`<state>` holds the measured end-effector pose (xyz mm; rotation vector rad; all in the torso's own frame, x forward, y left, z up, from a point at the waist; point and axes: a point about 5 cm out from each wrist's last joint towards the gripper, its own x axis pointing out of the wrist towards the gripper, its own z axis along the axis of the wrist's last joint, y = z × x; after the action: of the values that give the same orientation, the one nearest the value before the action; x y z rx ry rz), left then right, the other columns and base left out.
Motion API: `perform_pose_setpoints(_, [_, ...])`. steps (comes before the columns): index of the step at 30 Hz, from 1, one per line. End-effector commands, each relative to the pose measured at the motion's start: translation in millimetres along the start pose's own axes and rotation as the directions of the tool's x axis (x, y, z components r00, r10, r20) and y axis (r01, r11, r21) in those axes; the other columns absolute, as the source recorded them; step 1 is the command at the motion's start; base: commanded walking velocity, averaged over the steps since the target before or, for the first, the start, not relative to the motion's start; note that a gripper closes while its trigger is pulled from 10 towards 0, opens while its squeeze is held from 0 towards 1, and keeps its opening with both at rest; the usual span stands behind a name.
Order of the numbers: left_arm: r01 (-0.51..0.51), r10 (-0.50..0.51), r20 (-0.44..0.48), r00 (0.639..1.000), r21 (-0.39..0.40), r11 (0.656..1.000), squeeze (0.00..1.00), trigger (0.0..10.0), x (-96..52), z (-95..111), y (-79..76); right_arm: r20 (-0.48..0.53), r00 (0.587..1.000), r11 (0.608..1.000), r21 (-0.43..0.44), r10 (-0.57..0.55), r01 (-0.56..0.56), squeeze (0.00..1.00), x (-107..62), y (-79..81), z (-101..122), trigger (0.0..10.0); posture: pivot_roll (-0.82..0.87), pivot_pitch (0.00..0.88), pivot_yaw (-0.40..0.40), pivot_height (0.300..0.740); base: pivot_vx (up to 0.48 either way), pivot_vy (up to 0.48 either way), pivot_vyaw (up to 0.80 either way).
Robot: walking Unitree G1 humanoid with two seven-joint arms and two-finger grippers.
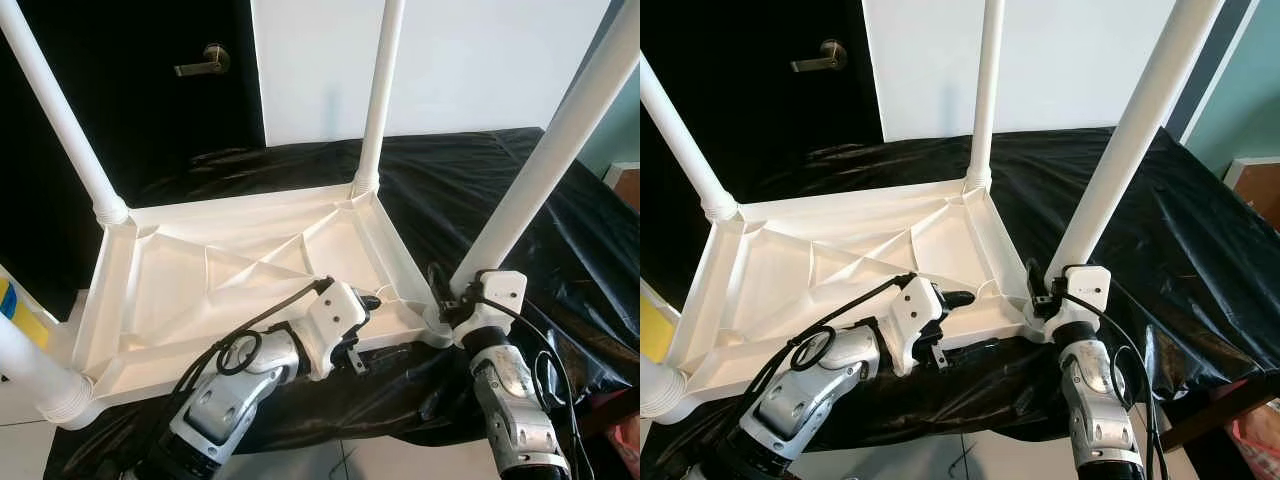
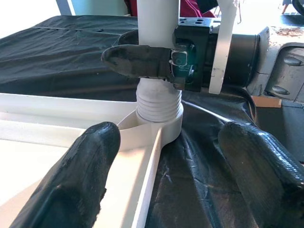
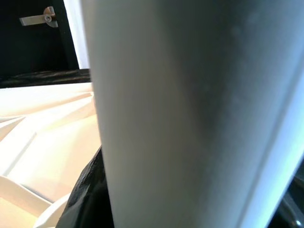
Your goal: Building children table
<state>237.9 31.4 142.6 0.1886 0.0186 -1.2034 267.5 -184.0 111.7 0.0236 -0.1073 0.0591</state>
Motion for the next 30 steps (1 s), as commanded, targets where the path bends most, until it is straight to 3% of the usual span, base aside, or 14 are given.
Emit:
perform_pose_setpoints(1, [0.026,-0.026,0.001,1.000,0.020,0.999,0.00,10.0,0.7,3,-1.3,-0.119,0.993,0.999,0.027,-0.028,0.031,0.00,-4.4,-3.0,-20,10.0,-0.02,0.007,0.005,0.740,0.000,0.000,0.00])
perform_pose_setpoints(9, [0.029,-0.029,0.008,1.000,0.021,0.999,0.00,10.0,2.0,4,-1.3,-0.147,0.989,1.000,-0.024,-0.019,0.016,0.00,0.6,-2.8,-18,10.0,-0.02,0.000,0.002,0.740,0.000,0.000,0.00])
perform_pose_setpoints(16, [0.033,-0.033,0.012,0.999,0.019,0.999,0.00,10.0,3.3,5,-1.9,-0.118,0.989,0.972,-0.208,0.089,-0.113,0.00,3.3,-1.3,-11,10.0,-0.03,0.000,0.002,0.740,0.000,0.000,0.00])
perform_pose_setpoints(23, [0.031,-0.031,0.013,0.999,0.021,0.999,0.00,10.0,3.2,5,-1.5,-0.108,0.987,0.981,-0.141,0.118,-0.133,0.00,-4.3,3.6,-15,10.0,-0.03,0.000,0.000,0.740,0.000,0.000,0.00])
perform_pose_setpoints(30, [0.030,-0.030,0.014,0.999,0.021,0.999,0.00,10.0,3.0,6,-1.9,-0.117,0.993,0.999,-0.038,-0.003,-0.002,0.00,-7.1,0.0,-19,10.0,-0.03,0.000,0.001,0.740,0.000,0.000,0.00])
